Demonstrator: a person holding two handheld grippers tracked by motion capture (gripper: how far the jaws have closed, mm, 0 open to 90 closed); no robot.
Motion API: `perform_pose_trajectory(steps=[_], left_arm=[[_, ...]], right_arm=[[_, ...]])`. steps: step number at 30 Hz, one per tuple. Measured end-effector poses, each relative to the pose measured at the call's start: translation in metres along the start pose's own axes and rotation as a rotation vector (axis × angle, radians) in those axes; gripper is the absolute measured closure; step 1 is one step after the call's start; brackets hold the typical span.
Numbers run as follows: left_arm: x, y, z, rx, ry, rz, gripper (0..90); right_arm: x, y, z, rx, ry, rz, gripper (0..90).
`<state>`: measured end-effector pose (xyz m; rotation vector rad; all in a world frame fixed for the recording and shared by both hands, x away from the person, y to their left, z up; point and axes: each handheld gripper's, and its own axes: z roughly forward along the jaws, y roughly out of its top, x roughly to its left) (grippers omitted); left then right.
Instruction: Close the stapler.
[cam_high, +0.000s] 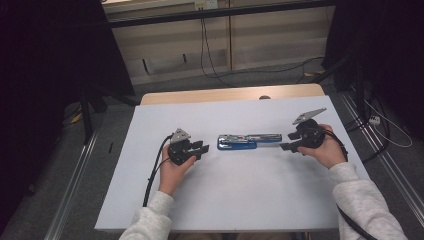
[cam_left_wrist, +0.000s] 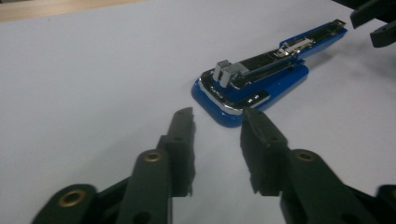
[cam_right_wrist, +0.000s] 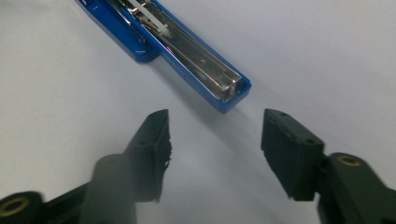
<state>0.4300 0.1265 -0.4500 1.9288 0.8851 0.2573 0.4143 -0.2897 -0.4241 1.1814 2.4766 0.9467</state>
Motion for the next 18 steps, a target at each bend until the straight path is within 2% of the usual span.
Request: perform_pose_trajectory(steps=[1,2,3,4,5,7,8,9,10,12,13,14,15,17,18], left_arm=[[0.001,0.0,0.002,0.0,0.003,-0.007,70.7],[0.001,0.0,0.002,0.0,0.003,-0.007,74.8],[0.002,0.001,0.005,0.018,0.013,0.0,76.6],[0.002,0.001,0.008,0.025,0.02,0.0,79.3],[0.002,0.002,0.01,0.029,0.012,-0.011,79.3],[0.003,0.003,0.016,0.036,0.011,-0.014,84.7],[0.003,0.004,0.018,0.046,0.012,-0.006,85.0],[0.002,0.004,0.021,0.035,0.008,-0.014,86.3],[0.002,0.005,0.025,0.063,0.009,0.007,86.8],[0.0,0.005,0.028,0.062,0.014,0.002,86.8],[0.0,0.005,0.03,0.076,-0.003,0.0,88.2],[-0.001,0.006,0.032,0.087,0.016,0.0,88.2],[-0.001,0.006,0.034,0.09,0.009,-0.006,88.8],[-0.002,0.006,0.039,0.096,-0.004,-0.007,89.2],[-0.003,0.005,0.042,0.114,-0.009,-0.004,90.0]], right_arm=[[0.0,-0.001,0.0,0.002,-0.013,0.005,51.5],[0.0,-0.001,0.0,0.002,-0.013,0.005,51.5],[0.0,-0.003,0.001,0.017,-0.038,-0.01,60.3],[0.0,-0.004,0.002,0.017,-0.042,-0.013,63.9],[0.0,-0.004,0.002,0.017,-0.042,-0.013,63.9],[-0.001,-0.006,0.004,0.026,-0.064,-0.003,78.1],[-0.002,-0.007,0.006,0.028,-0.062,0.008,81.1],[-0.003,-0.008,0.007,0.036,-0.072,0.015,84.2],[-0.003,-0.009,0.009,0.041,-0.076,0.02,87.0],[-0.003,-0.009,0.011,0.037,-0.08,0.024,88.4],[-0.004,-0.01,0.014,0.035,-0.086,0.039,90.0],[-0.004,-0.01,0.014,0.035,-0.086,0.039,90.0],[-0.004,-0.01,0.016,0.013,-0.08,0.049,90.0],[-0.004,-0.01,0.017,0.015,-0.076,0.052,90.0],[-0.003,-0.01,0.019,0.017,-0.079,0.047,90.0]])
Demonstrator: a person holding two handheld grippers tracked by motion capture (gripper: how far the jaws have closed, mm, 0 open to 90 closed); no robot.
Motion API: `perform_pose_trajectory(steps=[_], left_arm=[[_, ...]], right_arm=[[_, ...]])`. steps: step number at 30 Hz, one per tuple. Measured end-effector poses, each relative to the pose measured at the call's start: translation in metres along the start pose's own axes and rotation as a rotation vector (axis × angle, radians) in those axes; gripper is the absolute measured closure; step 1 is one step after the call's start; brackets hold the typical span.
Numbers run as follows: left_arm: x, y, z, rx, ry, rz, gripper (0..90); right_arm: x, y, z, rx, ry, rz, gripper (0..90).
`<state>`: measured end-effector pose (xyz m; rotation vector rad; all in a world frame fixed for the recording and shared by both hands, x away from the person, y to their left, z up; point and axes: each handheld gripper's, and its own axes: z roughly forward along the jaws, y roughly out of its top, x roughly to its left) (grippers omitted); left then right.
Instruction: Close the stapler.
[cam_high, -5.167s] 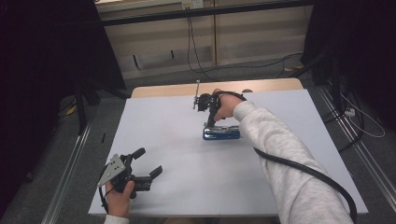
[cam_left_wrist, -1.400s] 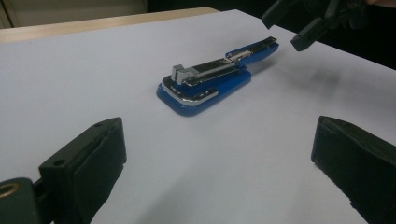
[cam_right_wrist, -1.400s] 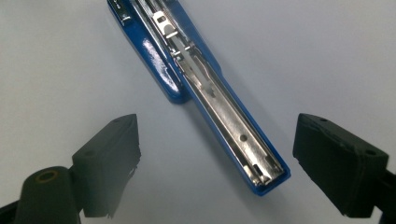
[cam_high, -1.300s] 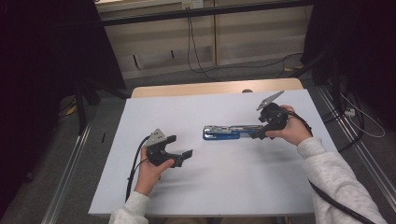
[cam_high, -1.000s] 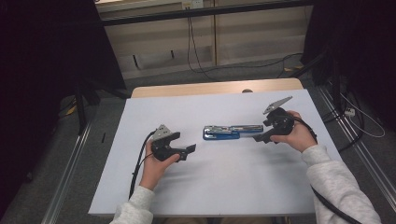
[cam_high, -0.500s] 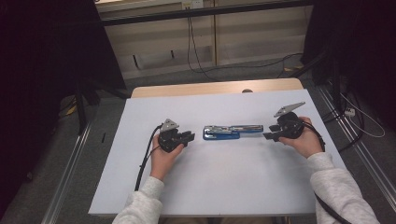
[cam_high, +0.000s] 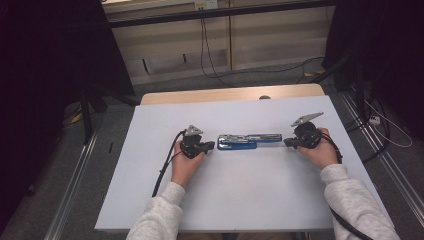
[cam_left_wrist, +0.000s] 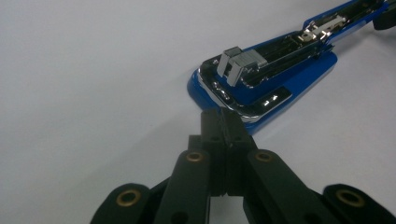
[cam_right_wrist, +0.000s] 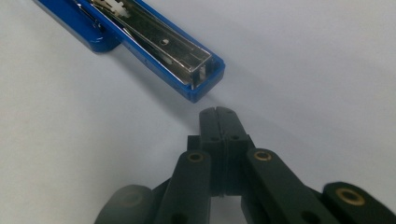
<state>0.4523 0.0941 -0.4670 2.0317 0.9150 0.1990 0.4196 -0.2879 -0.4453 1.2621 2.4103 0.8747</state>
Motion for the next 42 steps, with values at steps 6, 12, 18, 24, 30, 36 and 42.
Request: perform_pose_trajectory(steps=[6,12,18,24,30,36,42], left_arm=[[-0.001,0.002,0.004,0.015,0.001,0.004,90.0],[-0.003,0.006,0.011,0.038,0.015,0.025,90.0],[-0.001,0.006,0.012,0.039,0.007,0.006,90.0],[-0.001,0.007,0.012,0.041,0.006,0.01,90.0],[-0.001,0.007,0.012,0.039,0.013,0.006,89.9],[-0.001,0.007,0.012,0.045,0.013,0.004,89.9],[-0.002,0.008,0.012,0.045,0.029,0.0,86.8]], right_arm=[[0.003,0.001,0.006,0.015,-0.002,-0.015,90.0],[0.007,0.005,0.008,0.016,0.007,-0.037,90.0],[0.005,0.004,0.01,0.008,0.011,-0.03,90.0],[0.006,0.005,0.009,-0.009,0.019,-0.031,90.0],[0.007,0.007,0.006,-0.031,0.021,-0.035,90.0],[0.01,0.011,0.003,-0.065,0.036,-0.032,90.0],[0.014,0.015,-0.001,-0.1,0.049,-0.037,85.5]])
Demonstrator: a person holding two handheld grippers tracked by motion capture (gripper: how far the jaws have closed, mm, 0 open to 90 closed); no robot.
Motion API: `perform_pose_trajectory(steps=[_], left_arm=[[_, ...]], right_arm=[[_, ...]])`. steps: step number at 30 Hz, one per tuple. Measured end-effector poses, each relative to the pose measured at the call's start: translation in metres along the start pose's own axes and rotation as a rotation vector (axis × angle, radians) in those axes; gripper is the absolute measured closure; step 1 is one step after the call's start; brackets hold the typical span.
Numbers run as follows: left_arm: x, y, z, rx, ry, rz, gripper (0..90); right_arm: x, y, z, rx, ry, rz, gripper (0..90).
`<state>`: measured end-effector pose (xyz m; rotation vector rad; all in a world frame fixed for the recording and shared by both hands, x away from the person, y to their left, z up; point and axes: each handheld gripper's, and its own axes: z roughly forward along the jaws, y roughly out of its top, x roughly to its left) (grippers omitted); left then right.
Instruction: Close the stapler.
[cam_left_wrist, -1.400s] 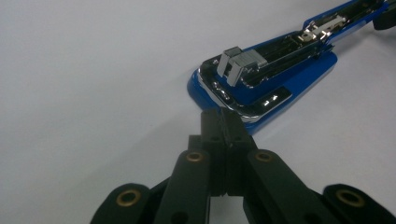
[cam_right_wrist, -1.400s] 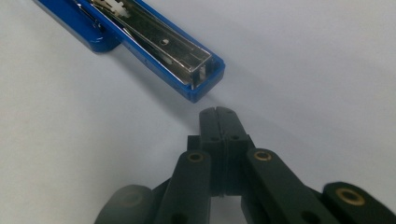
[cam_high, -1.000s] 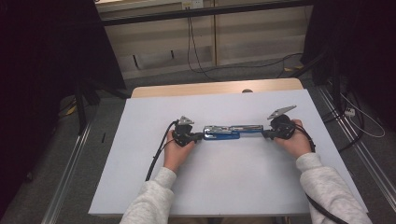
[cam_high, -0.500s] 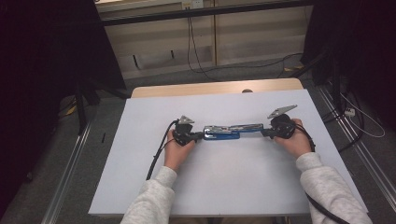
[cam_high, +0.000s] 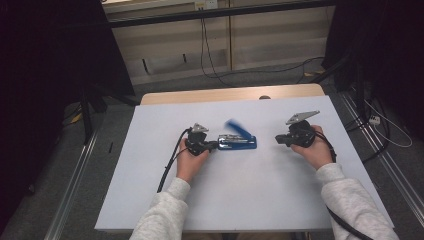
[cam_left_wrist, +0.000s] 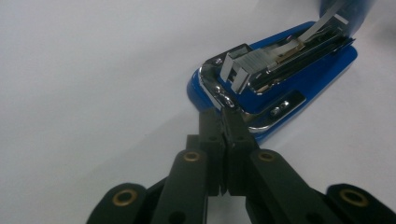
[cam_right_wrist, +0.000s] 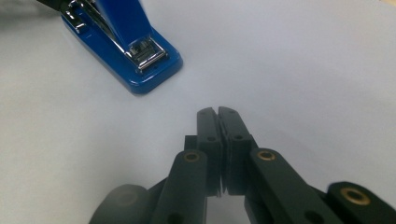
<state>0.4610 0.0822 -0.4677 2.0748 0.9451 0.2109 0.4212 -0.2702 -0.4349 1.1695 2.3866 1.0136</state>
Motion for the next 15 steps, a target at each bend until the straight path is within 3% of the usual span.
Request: perform_pose_trajectory(steps=[2,4,7,9,10,12,14,15], left_arm=[[0.001,0.0,-0.001,-0.003,0.015,-0.008,80.2],[0.003,0.001,-0.004,0.003,0.018,-0.022,68.0],[0.003,0.0,-0.01,0.008,0.01,-0.027,61.6],[0.004,0.0,-0.014,0.001,0.021,-0.04,49.9],[0.005,-0.002,-0.02,-0.009,0.0,-0.044,46.8],[0.007,-0.003,-0.027,-0.017,0.003,-0.052,35.7],[0.007,-0.004,-0.031,-0.024,-0.006,-0.063,31.7],[0.008,-0.006,-0.034,-0.028,-0.021,-0.062,29.6]], right_arm=[[0.001,0.0,0.0,-0.005,0.0,0.003,82.9],[0.001,-0.001,-0.001,-0.02,0.007,0.029,71.7],[0.001,-0.002,-0.001,-0.04,0.025,0.05,65.8],[0.001,-0.005,-0.001,-0.041,0.024,0.084,58.1],[0.002,-0.008,-0.002,-0.043,0.04,0.105,53.1],[0.003,-0.011,-0.003,-0.039,0.051,0.125,49.2],[0.005,-0.013,-0.004,-0.04,0.049,0.123,46.1],[0.007,-0.015,-0.007,-0.036,0.046,0.122,40.4]])
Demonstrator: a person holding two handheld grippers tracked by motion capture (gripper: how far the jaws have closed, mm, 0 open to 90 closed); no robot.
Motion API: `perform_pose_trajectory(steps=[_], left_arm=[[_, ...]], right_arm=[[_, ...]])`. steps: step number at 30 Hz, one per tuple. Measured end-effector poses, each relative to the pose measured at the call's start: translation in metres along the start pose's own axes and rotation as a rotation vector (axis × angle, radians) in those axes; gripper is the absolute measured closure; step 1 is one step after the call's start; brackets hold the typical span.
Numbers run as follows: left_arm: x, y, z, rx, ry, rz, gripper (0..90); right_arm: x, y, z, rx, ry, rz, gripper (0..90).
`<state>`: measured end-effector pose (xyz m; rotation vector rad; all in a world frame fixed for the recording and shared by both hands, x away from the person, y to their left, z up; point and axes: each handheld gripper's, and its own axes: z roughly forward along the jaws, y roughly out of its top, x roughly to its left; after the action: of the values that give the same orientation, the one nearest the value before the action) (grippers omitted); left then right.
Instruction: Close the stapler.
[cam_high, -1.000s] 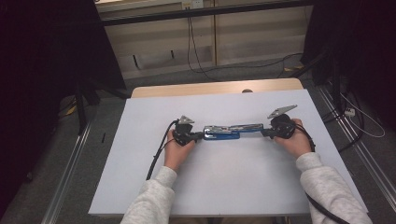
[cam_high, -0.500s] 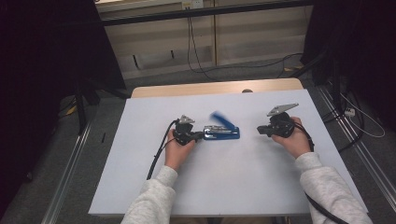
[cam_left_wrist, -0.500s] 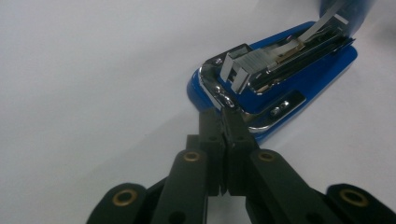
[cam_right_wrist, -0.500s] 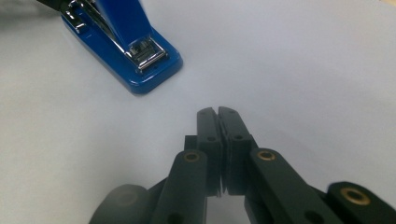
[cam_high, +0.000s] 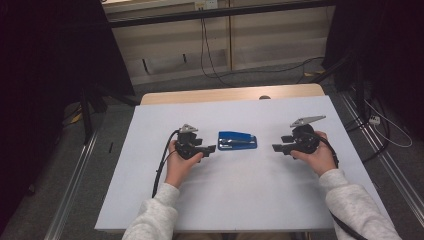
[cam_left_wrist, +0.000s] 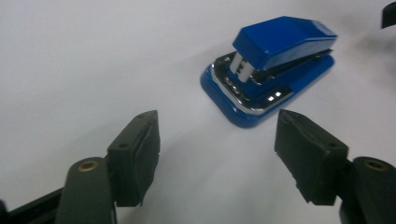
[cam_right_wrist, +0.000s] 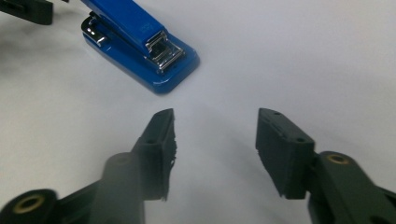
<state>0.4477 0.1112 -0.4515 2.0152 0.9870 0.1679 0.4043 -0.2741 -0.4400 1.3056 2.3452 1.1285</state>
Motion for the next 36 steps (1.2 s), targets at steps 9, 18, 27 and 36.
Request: perform_pose_trajectory(steps=[9,18,27,36], left_arm=[[0.002,-0.015,-0.031,-0.06,-0.033,0.002,18.2],[0.002,-0.029,-0.057,-0.084,-0.037,0.02,11.4],[0.005,-0.038,-0.083,-0.106,-0.033,0.019,8.9],[0.003,-0.054,-0.101,-0.115,-0.035,0.043,8.9]], right_arm=[[0.014,-0.011,-0.016,-0.013,-0.003,0.009,27.4],[0.026,-0.024,-0.026,0.005,0.004,-0.005,23.2],[0.033,-0.034,-0.039,-0.005,0.006,-0.012,21.4],[0.036,-0.043,-0.051,-0.01,0.009,-0.01,19.5]])
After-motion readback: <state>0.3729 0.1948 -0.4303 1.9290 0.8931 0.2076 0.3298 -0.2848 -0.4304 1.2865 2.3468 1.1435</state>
